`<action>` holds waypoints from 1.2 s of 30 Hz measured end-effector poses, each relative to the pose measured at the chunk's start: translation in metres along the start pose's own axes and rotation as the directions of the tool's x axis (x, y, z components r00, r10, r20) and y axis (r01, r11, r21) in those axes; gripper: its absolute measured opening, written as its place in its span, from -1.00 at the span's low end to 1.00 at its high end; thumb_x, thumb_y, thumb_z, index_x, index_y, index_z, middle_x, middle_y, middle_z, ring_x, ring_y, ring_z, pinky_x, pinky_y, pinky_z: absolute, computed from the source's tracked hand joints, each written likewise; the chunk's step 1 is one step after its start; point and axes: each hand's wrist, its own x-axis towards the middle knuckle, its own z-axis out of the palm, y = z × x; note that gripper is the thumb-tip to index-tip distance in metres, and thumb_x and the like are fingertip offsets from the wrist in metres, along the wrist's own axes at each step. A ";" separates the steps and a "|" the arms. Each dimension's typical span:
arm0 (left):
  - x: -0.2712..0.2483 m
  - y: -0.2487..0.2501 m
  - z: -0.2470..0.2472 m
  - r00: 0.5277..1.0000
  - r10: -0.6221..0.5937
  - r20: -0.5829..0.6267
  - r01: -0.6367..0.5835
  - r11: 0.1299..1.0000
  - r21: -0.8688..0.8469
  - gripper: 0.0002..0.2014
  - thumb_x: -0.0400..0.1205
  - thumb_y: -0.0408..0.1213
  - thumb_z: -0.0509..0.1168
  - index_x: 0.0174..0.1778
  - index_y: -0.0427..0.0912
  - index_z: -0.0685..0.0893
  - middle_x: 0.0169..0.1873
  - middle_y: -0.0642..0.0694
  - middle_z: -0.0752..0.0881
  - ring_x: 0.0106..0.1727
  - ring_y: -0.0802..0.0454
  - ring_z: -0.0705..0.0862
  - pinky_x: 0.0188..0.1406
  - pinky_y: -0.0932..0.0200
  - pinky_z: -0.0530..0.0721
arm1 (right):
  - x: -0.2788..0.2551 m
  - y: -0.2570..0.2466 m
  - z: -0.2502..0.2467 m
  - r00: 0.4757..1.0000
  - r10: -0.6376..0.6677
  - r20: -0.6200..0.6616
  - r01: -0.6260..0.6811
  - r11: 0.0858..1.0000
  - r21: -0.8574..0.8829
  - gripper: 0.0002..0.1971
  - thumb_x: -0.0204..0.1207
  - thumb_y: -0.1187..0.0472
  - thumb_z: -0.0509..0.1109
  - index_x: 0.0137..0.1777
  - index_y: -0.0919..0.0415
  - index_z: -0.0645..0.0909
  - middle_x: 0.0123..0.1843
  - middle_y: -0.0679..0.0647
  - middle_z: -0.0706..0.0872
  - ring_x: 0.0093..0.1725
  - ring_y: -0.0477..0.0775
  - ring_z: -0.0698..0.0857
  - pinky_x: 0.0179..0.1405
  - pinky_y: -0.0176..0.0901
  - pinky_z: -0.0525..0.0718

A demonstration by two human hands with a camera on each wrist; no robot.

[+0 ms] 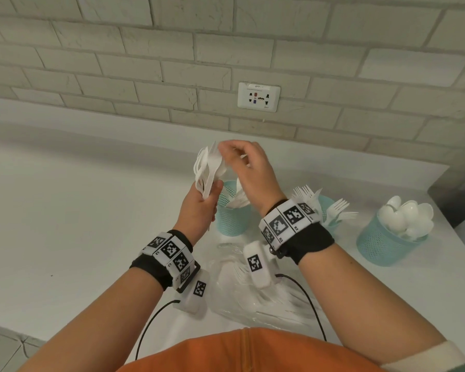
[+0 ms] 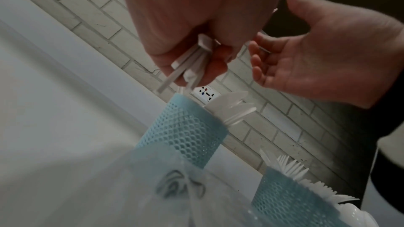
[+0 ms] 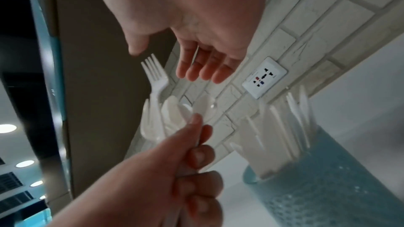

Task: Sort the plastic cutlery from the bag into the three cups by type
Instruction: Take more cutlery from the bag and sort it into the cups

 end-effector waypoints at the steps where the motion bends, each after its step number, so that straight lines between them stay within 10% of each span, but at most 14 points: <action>1: 0.000 0.001 0.002 1.000 0.012 -0.001 -0.012 1.000 0.028 -0.77 0.69 -0.07 0.20 0.07 -0.17 0.53 -0.48 0.05 0.49 -0.53 0.14 0.44 -0.53 0.25 0.48 | -0.003 -0.001 0.002 0.999 0.004 0.047 -0.003 0.999 -0.033 -0.73 0.53 -0.04 0.38 0.15 0.04 0.63 0.11 -0.01 0.61 0.07 -0.11 0.60 -0.04 -0.52 0.50; 4: -0.001 0.006 0.006 0.998 0.061 -0.017 -0.059 0.991 0.123 -0.75 0.69 -0.15 0.20 0.27 -0.11 0.50 -0.37 0.09 0.54 -0.46 0.18 0.50 -0.61 0.44 0.45 | -0.006 -0.002 0.005 0.996 0.047 0.080 -0.046 0.999 -0.023 -0.83 0.59 0.13 0.34 0.13 0.14 0.62 0.04 0.01 0.70 -0.07 -0.14 0.67 -0.12 -0.50 0.59; 8: -0.001 0.004 0.006 0.997 0.072 -0.038 -0.061 0.970 0.234 -0.63 0.68 -0.17 0.22 0.41 -0.05 0.40 -0.19 0.00 0.65 -0.37 0.07 0.60 -0.42 0.16 0.61 | -0.007 -0.013 -0.006 0.999 0.048 -0.004 -0.047 0.993 0.105 -0.91 0.70 0.13 0.16 0.08 0.12 0.44 -0.29 -0.06 0.73 -0.15 0.09 0.75 -0.02 -0.02 0.72; 11: -0.001 0.007 0.007 0.994 0.080 -0.071 -0.056 0.953 0.299 -0.71 0.69 -0.14 0.19 0.29 -0.13 0.41 -0.16 -0.03 0.65 -0.23 -0.05 0.64 -0.26 -0.05 0.67 | -0.009 -0.016 -0.014 0.996 -0.019 -0.091 0.029 0.993 0.113 -0.87 0.72 0.16 0.09 0.14 0.09 0.44 -0.43 -0.04 0.57 -0.35 0.01 0.64 -0.17 -0.18 0.66; 15: -0.007 0.015 0.012 0.987 0.135 -0.088 -0.097 0.933 0.346 -0.85 0.71 -0.14 0.15 0.09 -0.11 0.37 -0.30 0.06 0.58 -0.30 0.08 0.60 -0.41 0.18 0.47 | -0.023 -0.014 -0.017 0.992 0.070 -0.104 -0.061 0.994 0.092 -0.76 0.61 -0.02 0.29 0.06 0.15 0.55 -0.39 -0.13 0.55 -0.47 -0.21 0.51 -0.40 -0.37 0.50; 21: -0.016 0.029 0.031 0.982 0.189 -0.007 -0.170 0.899 0.404 -0.90 0.69 -0.26 0.09 0.08 -0.15 0.36 -0.33 0.05 0.57 -0.33 -0.03 0.63 -0.41 0.04 0.56 | -0.042 -0.006 -0.012 0.983 0.162 -0.084 -0.165 0.986 -0.036 -0.61 0.40 -0.04 0.49 -0.09 0.34 0.66 -0.14 0.24 0.76 -0.21 0.10 0.71 -0.13 -0.02 0.69; 24: -0.018 0.036 0.044 0.983 0.181 0.034 -0.180 0.905 0.386 -0.88 0.70 -0.14 0.12 0.01 -0.09 0.33 -0.31 -0.03 0.59 -0.32 -0.10 0.62 -0.38 0.02 0.56 | -0.039 -0.011 -0.033 0.973 0.136 -0.185 -0.146 0.989 -0.038 -0.64 0.50 0.05 0.42 -0.06 0.44 0.60 -0.09 0.30 0.73 -0.22 0.09 0.65 -0.26 -0.36 0.54; 30: -0.019 0.040 0.063 0.984 0.160 0.079 -0.178 0.904 0.389 -0.77 0.73 -0.11 0.11 0.06 -0.23 0.34 -0.44 0.01 0.46 -0.48 0.02 0.45 -0.51 0.12 0.31 | -0.030 -0.026 -0.108 0.887 0.070 -0.456 -0.029 0.995 0.097 -0.84 0.64 0.02 0.26 -0.19 -0.05 0.53 -0.30 -0.15 0.58 -0.41 -0.26 0.45 -0.30 -0.30 0.37; 36: -0.022 0.048 0.084 0.967 0.185 0.176 -0.235 0.913 0.334 -0.80 0.72 -0.10 0.12 0.00 -0.15 0.33 -0.26 -0.10 0.57 -0.27 -0.08 0.55 -0.33 0.11 0.39 | -0.047 0.003 -0.147 0.874 0.019 -0.485 -0.215 0.911 -0.353 -0.76 0.66 0.01 0.20 0.04 0.12 0.62 -0.12 -0.12 0.66 -0.12 -0.12 0.61 -0.15 -0.37 0.47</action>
